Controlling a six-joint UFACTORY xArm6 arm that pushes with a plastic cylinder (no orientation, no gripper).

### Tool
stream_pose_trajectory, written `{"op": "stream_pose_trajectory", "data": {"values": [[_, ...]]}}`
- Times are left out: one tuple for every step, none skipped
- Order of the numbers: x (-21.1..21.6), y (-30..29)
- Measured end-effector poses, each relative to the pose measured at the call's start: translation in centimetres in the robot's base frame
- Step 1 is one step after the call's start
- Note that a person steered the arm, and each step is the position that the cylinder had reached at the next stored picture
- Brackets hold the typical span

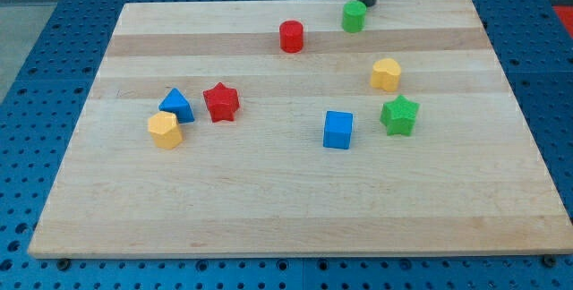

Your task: Push the red circle to the center

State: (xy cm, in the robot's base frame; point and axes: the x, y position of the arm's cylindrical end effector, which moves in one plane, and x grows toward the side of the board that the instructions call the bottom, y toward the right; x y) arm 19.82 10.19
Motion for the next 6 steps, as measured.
{"op": "stream_pose_trajectory", "data": {"values": [[0.2,-4.1],[1.7,-7.6],[4.2,-9.3],[6.7,-9.8],[8.2,-11.3],[8.6,-11.9]]}}
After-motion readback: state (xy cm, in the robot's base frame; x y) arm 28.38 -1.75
